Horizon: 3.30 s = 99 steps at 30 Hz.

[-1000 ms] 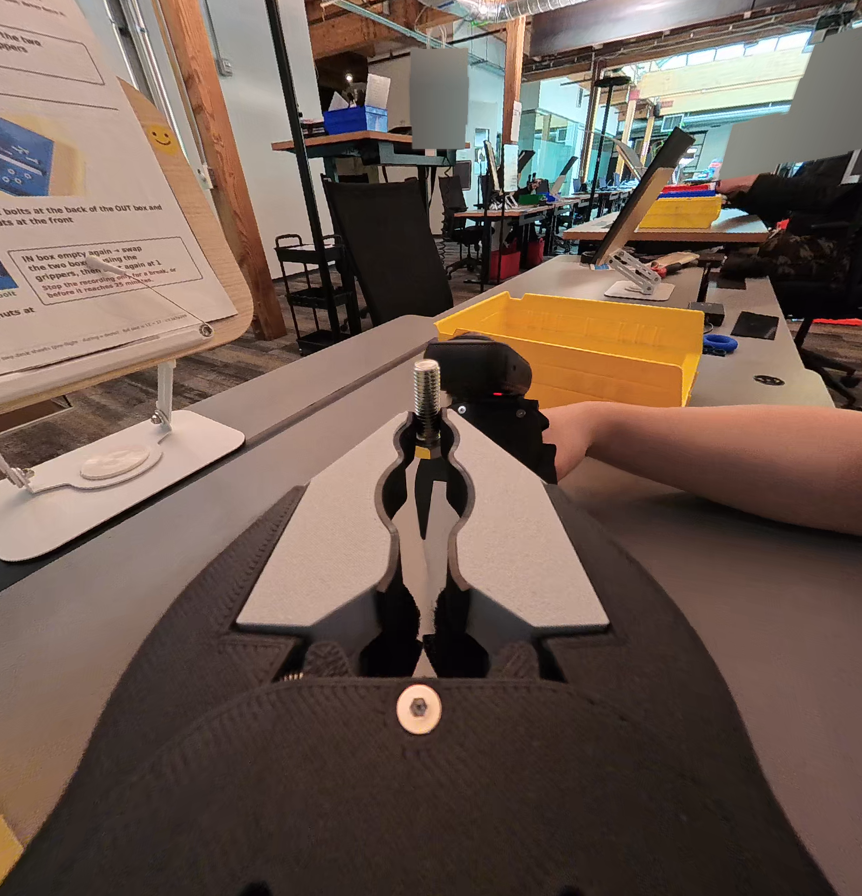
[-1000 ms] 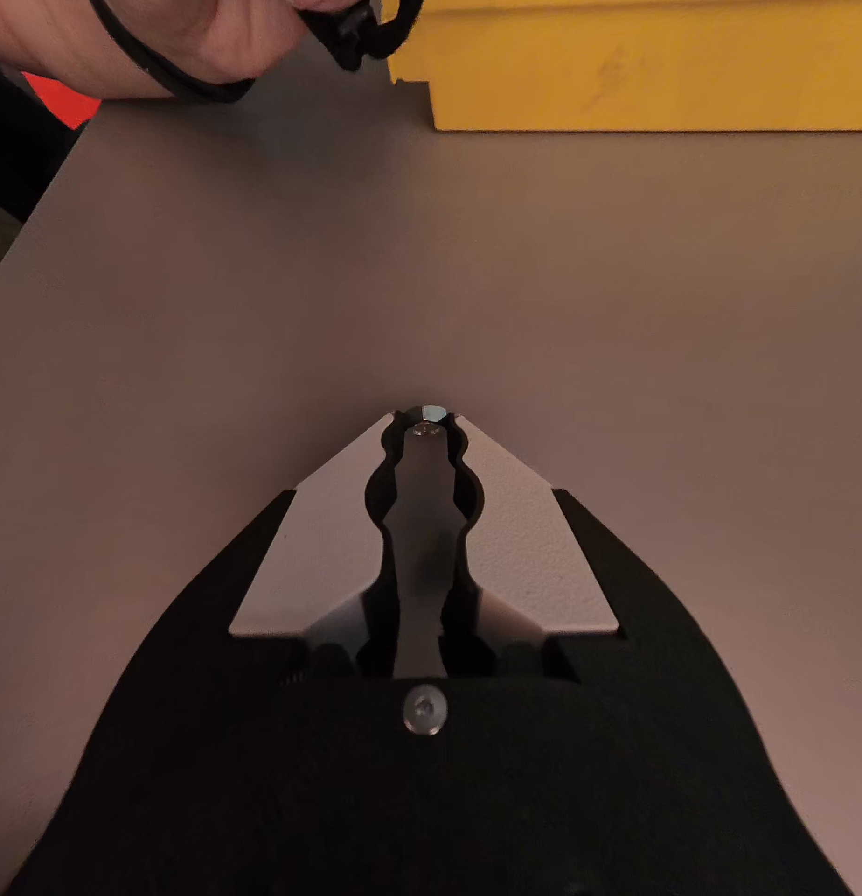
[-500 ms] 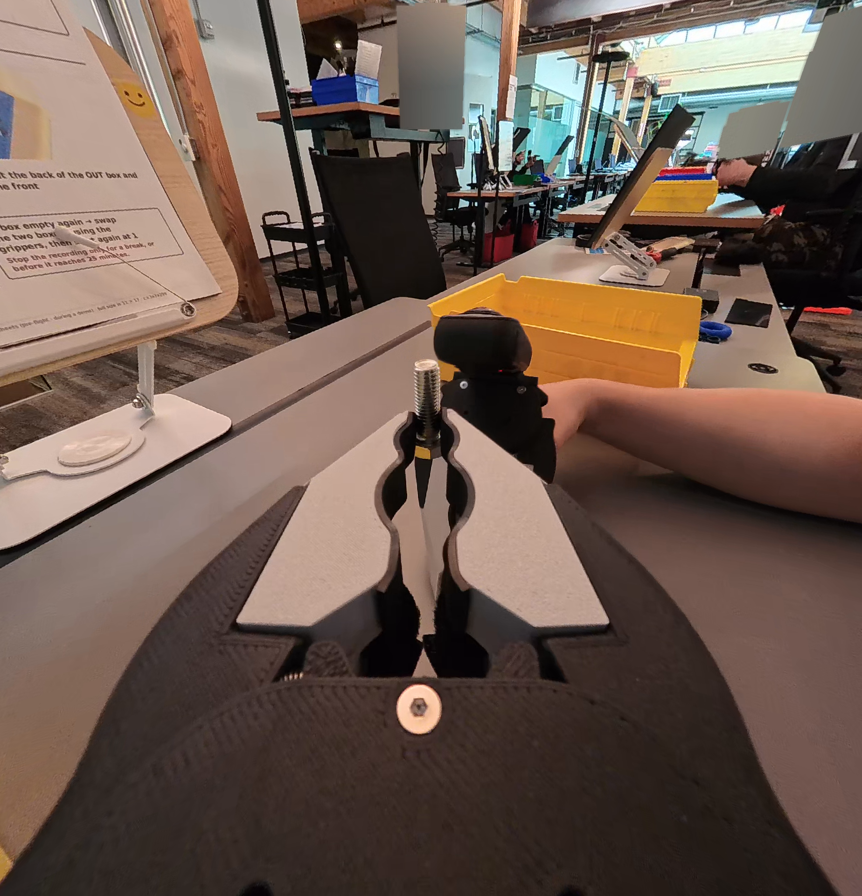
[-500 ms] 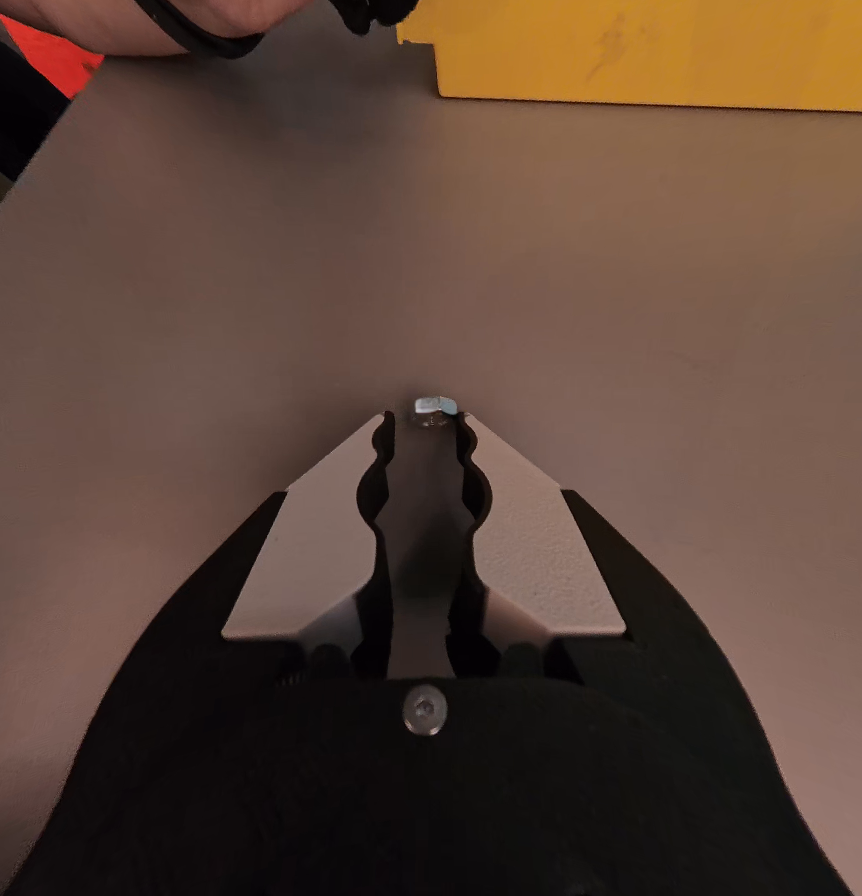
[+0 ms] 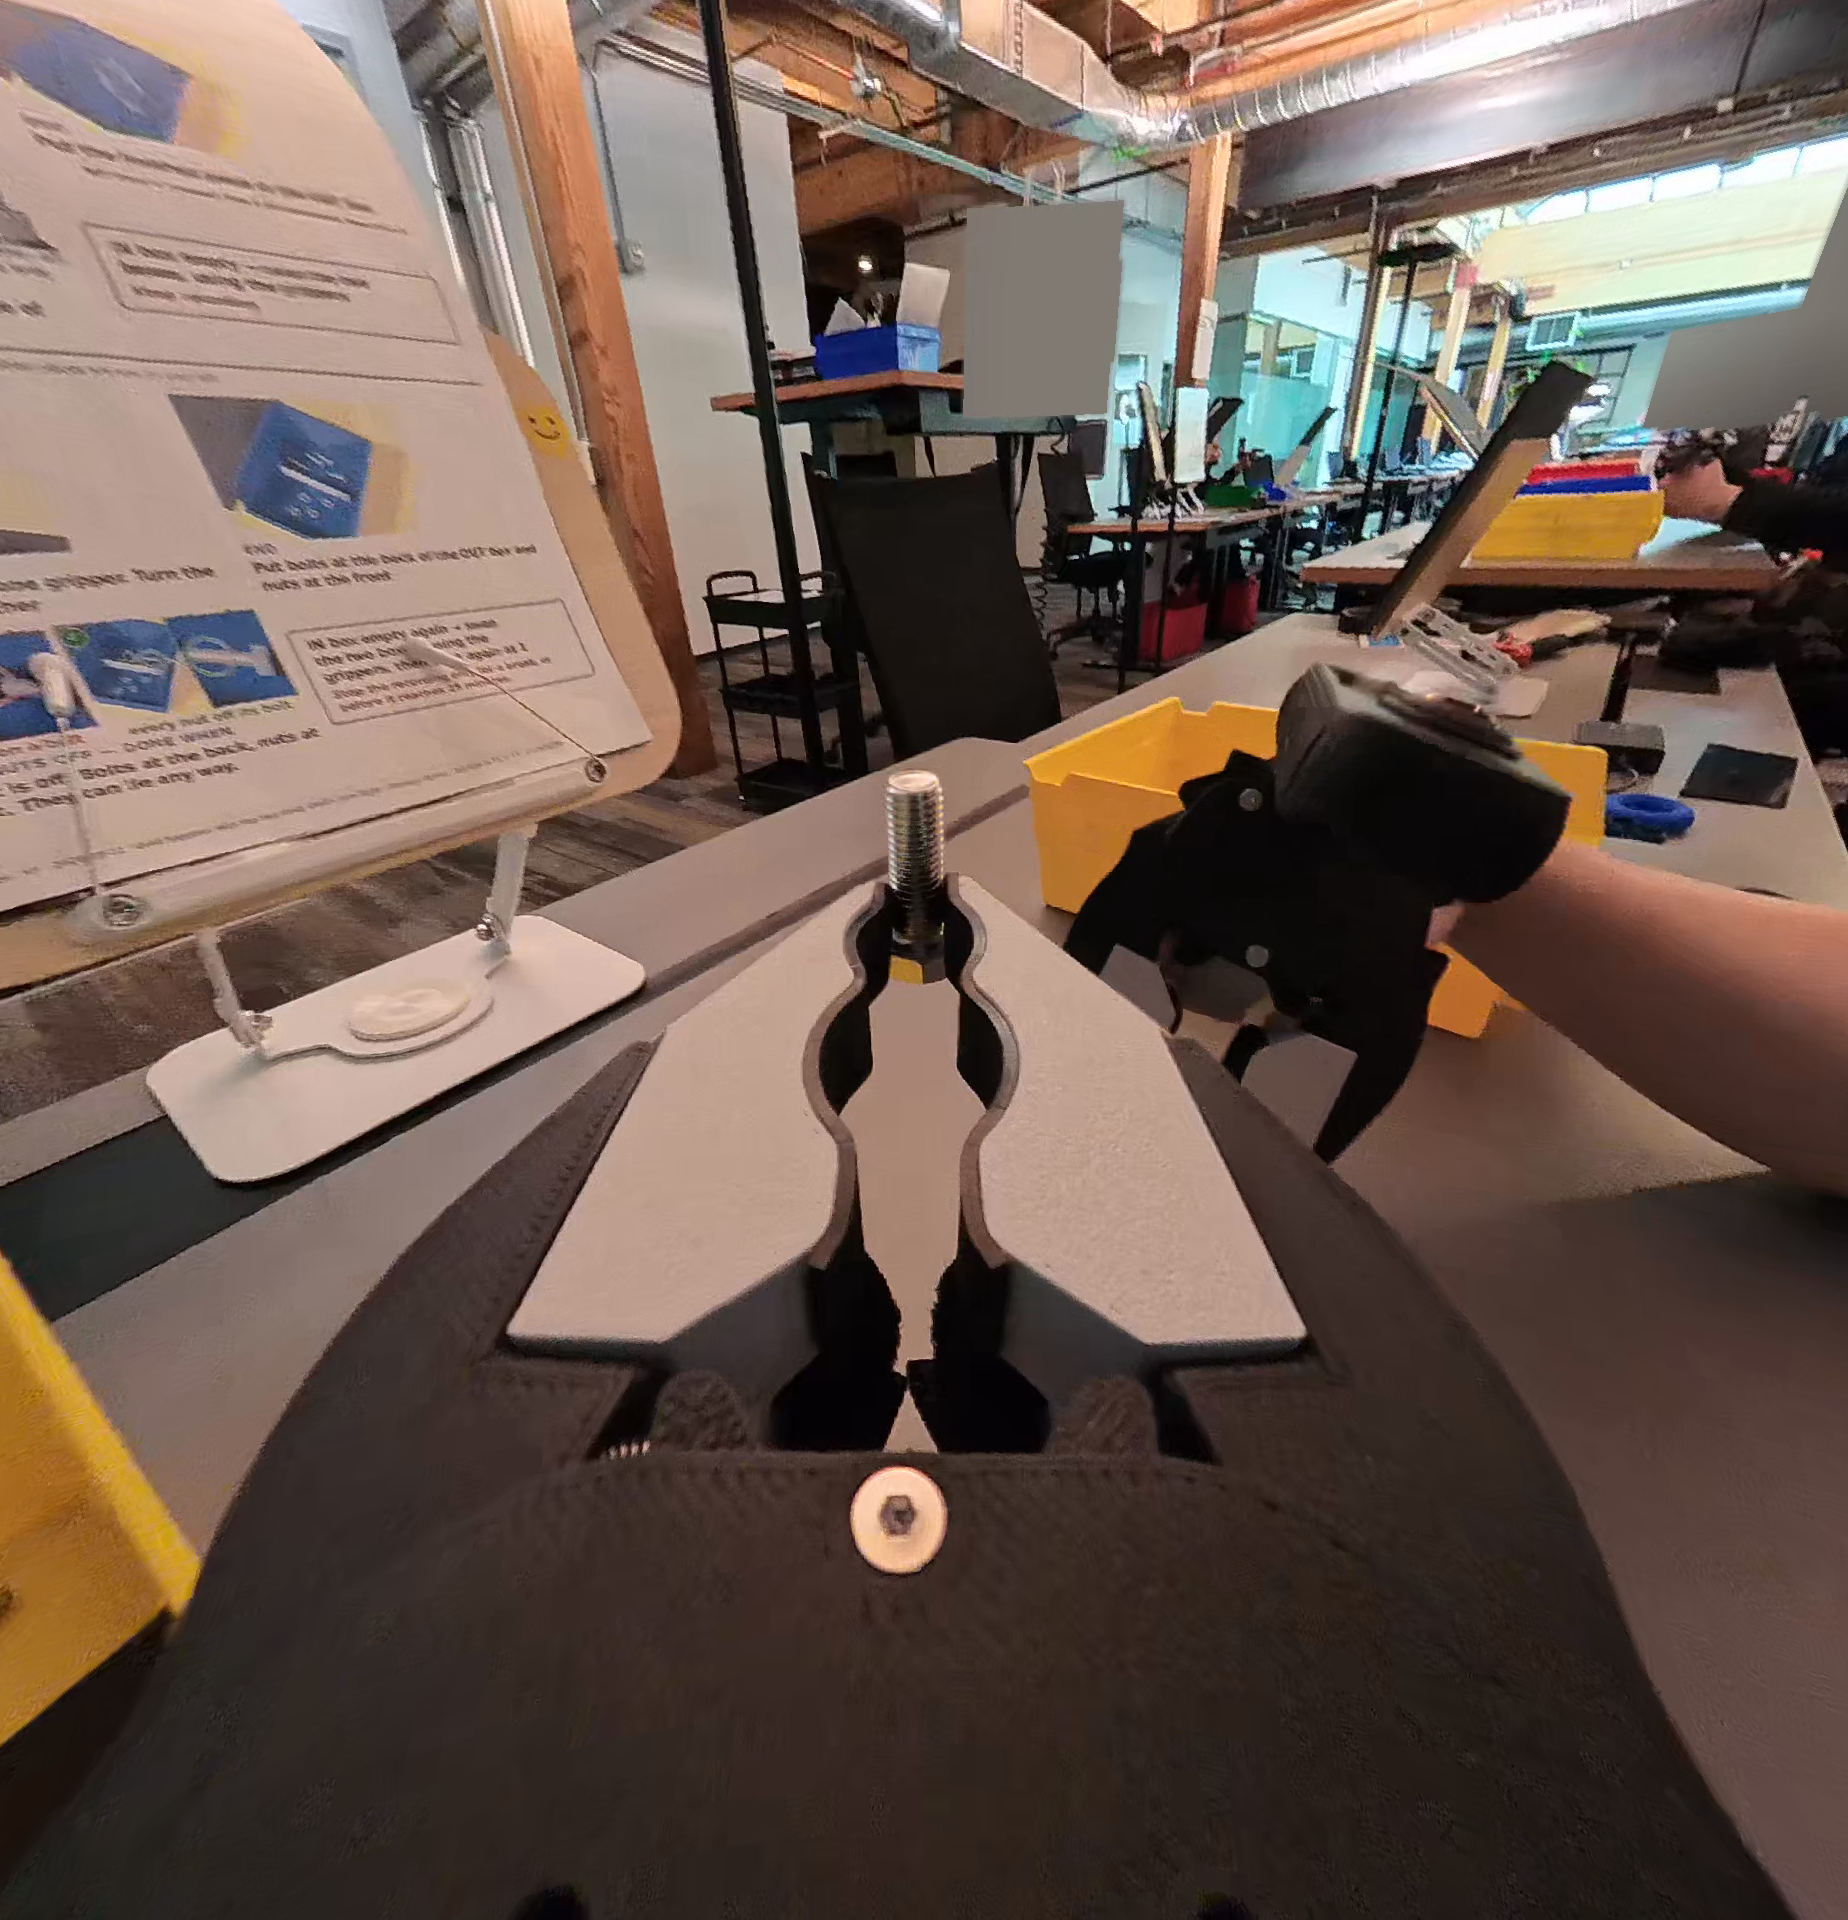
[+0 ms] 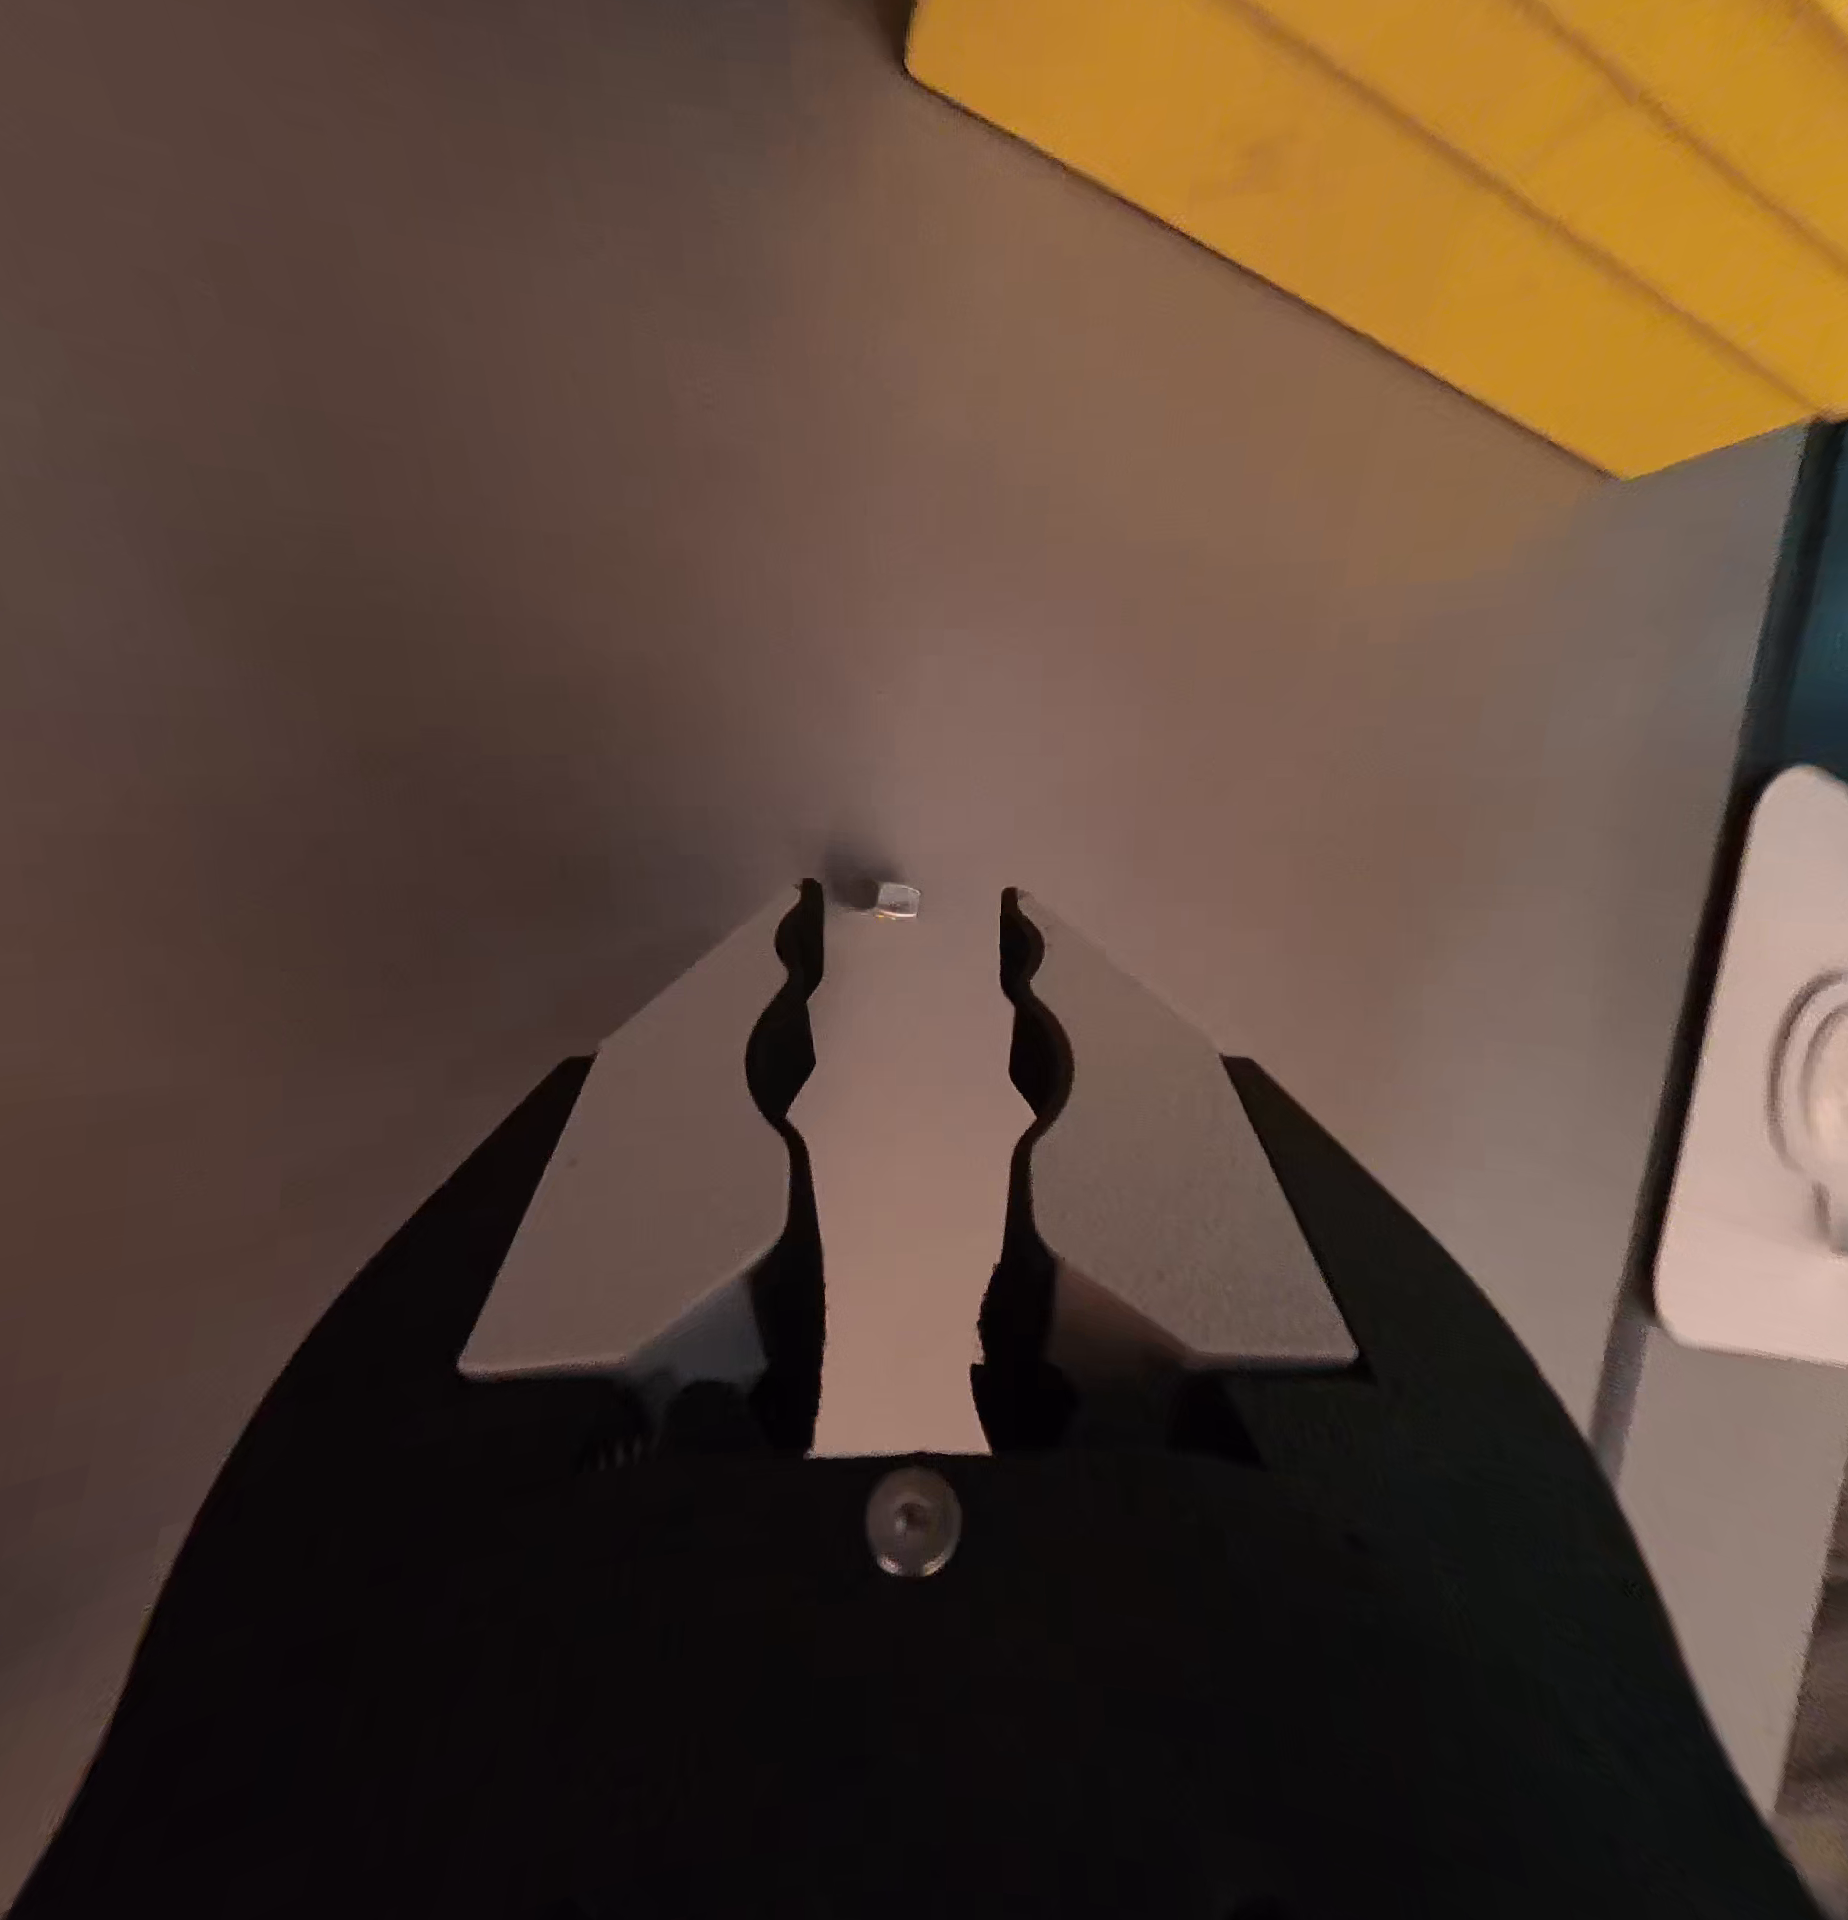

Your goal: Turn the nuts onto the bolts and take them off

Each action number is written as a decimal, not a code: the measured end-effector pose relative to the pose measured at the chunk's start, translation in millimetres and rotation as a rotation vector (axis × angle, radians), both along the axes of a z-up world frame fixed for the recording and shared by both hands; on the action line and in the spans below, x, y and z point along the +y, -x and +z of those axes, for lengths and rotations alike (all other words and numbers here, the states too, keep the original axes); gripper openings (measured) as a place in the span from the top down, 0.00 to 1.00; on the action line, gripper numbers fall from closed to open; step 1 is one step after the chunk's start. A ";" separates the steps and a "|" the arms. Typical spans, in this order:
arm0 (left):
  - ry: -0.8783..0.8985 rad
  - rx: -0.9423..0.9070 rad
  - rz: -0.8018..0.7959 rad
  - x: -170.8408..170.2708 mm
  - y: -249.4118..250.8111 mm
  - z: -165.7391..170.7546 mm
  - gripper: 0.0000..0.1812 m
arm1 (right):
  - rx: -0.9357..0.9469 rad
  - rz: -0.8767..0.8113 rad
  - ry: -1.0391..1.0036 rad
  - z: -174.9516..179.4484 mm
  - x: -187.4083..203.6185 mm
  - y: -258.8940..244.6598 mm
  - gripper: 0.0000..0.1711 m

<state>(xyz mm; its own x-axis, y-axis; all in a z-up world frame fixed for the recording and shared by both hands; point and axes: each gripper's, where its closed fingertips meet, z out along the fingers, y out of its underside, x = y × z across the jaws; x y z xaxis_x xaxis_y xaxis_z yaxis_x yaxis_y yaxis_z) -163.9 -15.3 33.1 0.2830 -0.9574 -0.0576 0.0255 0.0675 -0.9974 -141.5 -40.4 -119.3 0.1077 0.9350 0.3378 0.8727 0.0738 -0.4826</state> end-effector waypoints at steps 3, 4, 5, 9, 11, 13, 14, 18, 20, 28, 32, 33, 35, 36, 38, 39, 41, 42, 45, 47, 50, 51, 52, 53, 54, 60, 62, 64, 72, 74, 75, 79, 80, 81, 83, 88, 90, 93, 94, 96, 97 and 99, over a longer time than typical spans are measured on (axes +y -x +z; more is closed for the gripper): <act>-0.001 -0.012 0.032 4.9 5.6 4.4 0.96 | -0.084 -0.091 0.049 -7.0 0.4 -1.6 0.81; 0.000 -0.014 0.038 5.9 6.7 5.4 0.96 | -0.113 -0.112 0.053 -9.0 0.1 -1.3 0.82; 0.001 -0.017 0.047 7.2 8.1 6.2 0.96 | -0.140 -0.134 0.051 -10.4 0.5 -0.4 0.82; 0.007 -0.030 0.061 10.1 12.3 9.8 0.96 | -0.242 -0.200 0.050 -20.6 1.4 0.6 0.84; 0.009 -0.037 0.067 11.3 14.4 11.7 0.96 | -0.293 -0.233 0.056 -26.7 2.2 -2.0 0.84; 0.011 -0.040 0.069 11.9 15.9 13.2 0.96 | -0.320 -0.243 0.050 -30.3 2.8 -0.2 0.84; 0.010 -0.042 0.073 12.6 16.8 14.0 0.96 | -0.333 -0.246 0.041 -31.7 3.5 1.1 0.84; 0.020 -0.047 0.074 14.1 18.7 15.1 0.96 | -0.393 -0.255 0.016 -37.4 5.2 1.0 0.83; 0.023 -0.047 0.071 14.2 18.6 15.0 0.96 | -0.400 -0.262 0.010 -38.4 6.4 0.7 0.85; 0.027 -0.025 0.054 11.9 14.0 10.5 0.96 | -0.388 -0.281 0.025 -38.9 8.8 -4.1 0.87; 0.031 -0.013 0.051 11.8 12.1 7.7 0.96 | -0.379 -0.263 0.021 -39.9 9.3 -3.6 0.90; 0.033 -0.011 0.050 12.0 11.8 7.2 0.96 | -0.381 -0.255 0.016 -39.8 9.4 -3.6 0.90; 0.040 -0.007 0.055 13.5 12.2 5.9 0.96 | -0.387 -0.241 -0.005 -38.5 11.1 -5.0 0.90; 0.045 -0.008 0.057 14.6 12.6 5.4 0.96 | -0.380 -0.231 -0.016 -35.5 11.7 -5.5 0.90; 0.068 -0.016 0.053 16.3 13.1 4.4 0.96 | -0.314 -0.201 -0.016 -22.1 8.7 -2.5 0.90; 0.082 -0.020 0.050 17.1 13.1 3.6 0.96 | -0.249 -0.178 -0.011 -10.6 5.2 1.7 0.90; 0.102 -0.025 0.036 17.6 12.3 1.6 0.96 | -0.062 -0.097 -0.011 22.6 -6.3 15.6 0.90; 0.108 -0.022 0.031 17.5 11.0 -0.2 0.96 | 0.053 -0.058 -0.042 45.5 -10.0 22.4 0.90; 0.097 0.000 0.022 15.7 5.6 -6.6 0.96 | 0.464 0.056 -0.092 123.3 -28.8 37.7 0.90; 0.089 0.008 0.002 11.3 0.3 -10.9 0.96 | 0.765 0.064 -0.095 173.9 -31.8 34.8 0.90; 0.093 0.029 -0.033 2.6 -9.2 -18.4 0.96 | 1.060 -0.029 -0.031 208.7 -16.1 16.2 0.90; 0.088 0.037 -0.053 -2.1 -12.7 -19.9 0.96 | 1.098 -0.046 0.008 208.4 -12.0 13.2 0.91; 0.081 0.044 -0.070 -6.9 -15.8 -21.1 0.96 | 1.111 -0.078 0.038 204.5 -5.7 10.5 0.91; 0.072 0.052 -0.080 -10.5 -18.5 -22.5 0.96 | 1.114 -0.095 0.060 199.4 -1.3 9.5 0.90; 0.061 0.062 -0.087 -13.5 -20.7 -23.8 0.96 | 1.111 -0.082 0.086 194.5 -1.1 11.2 0.90; 0.049 0.052 -0.195 -33.5 -27.6 -21.7 0.96 | 1.044 -0.021 0.172 168.7 -2.9 20.4 0.90; 0.051 0.042 -0.230 -39.1 -28.2 -19.5 0.96 | 1.050 0.015 0.192 169.2 -7.8 20.1 0.90; 0.053 0.032 -0.255 -43.7 -28.3 -16.6 0.96 | 1.057 0.067 0.240 170.2 -16.2 18.8 0.90; 0.041 0.020 -0.354 -61.7 -30.2 -12.3 0.96 | 1.059 0.171 0.287 167.7 -30.7 14.1 0.90; 0.043 0.011 -0.389 -67.4 -29.9 -9.8 0.96 | 1.067 0.209 0.285 169.9 -36.3 13.7 0.90; 0.044 0.007 -0.415 -71.3 -29.8 -8.7 0.96 | 1.071 0.233 0.294 171.1 -40.3 13.6 0.90; 0.054 -0.003 -0.540 -90.7 -29.5 -5.8 0.96 | 1.081 0.340 0.343 173.5 -58.6 14.5 0.90; 0.050 -0.001 -0.560 -94.1 -29.3 -5.9 0.96 | 1.082 0.357 0.360 173.4 -61.8 15.0 0.90; 0.042 -0.001 -0.575 -97.1 -29.0 -5.7 0.96 | 1.088 0.374 0.376 173.8 -64.7 15.3 0.90; 0.024 0.006 -0.570 -97.7 -29.0 -6.1 0.96 | 1.093 0.371 0.395 173.3 -64.3 16.4 0.90; 0.019 0.018 -0.434 -75.7 -28.7 -7.1 0.96 | 1.109 0.252 0.320 172.2 -41.8 15.6 0.90; 0.039 0.020 -0.348 -59.8 -27.0 -7.9 0.96 | 1.116 0.166 0.253 171.3 -25.7 15.0 0.90; 0.069 0.022 -0.202 -33.1 -20.9 -9.7 0.96 | 1.117 0.008 0.129 168.1 1.3 13.8 0.91; 0.074 0.030 -0.168 -26.9 -19.1 -10.9 0.96 | 1.116 -0.027 0.097 166.5 7.0 15.3 0.91; 0.072 0.038 -0.100 -16.4 -15.7 -12.5 0.96 | 1.144 -0.095 0.037 166.1 17.0 19.2 0.91; 0.070 0.036 -0.085 -14.1 -14.6 -12.5 0.96 | 1.165 -0.106 0.023 166.9 18.2 22.0 0.91; 0.081 0.036 -0.096 -14.6 -14.6 -12.4 0.96 | 1.186 -0.101 0.019 167.9 16.8 26.4 0.91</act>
